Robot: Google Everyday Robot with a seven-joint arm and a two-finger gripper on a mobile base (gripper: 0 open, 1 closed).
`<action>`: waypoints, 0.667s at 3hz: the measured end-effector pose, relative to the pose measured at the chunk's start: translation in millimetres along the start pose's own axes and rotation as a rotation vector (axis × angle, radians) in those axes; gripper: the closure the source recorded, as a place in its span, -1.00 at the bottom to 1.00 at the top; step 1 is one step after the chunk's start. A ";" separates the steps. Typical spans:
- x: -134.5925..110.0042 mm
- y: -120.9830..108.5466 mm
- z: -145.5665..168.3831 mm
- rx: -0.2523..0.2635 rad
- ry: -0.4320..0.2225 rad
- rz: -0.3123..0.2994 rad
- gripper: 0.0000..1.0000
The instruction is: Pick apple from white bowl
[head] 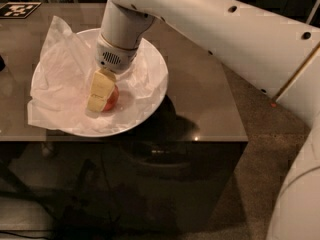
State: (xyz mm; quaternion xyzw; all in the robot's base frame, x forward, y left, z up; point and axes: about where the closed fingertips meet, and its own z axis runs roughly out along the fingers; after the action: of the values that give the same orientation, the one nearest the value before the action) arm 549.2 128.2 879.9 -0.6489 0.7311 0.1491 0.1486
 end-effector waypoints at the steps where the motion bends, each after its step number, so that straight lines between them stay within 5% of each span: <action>1: 1.3 -2.0 11.2 -0.035 -0.007 0.004 -1.00; 2: 4.4 3.7 24.2 -0.063 -0.031 0.031 -1.00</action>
Offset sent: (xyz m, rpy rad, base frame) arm -0.0095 0.0080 -0.0392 0.0751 0.1065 -0.0267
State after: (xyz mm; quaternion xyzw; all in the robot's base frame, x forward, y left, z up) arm 545.5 134.5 856.2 -0.6394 0.7337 0.1843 0.1372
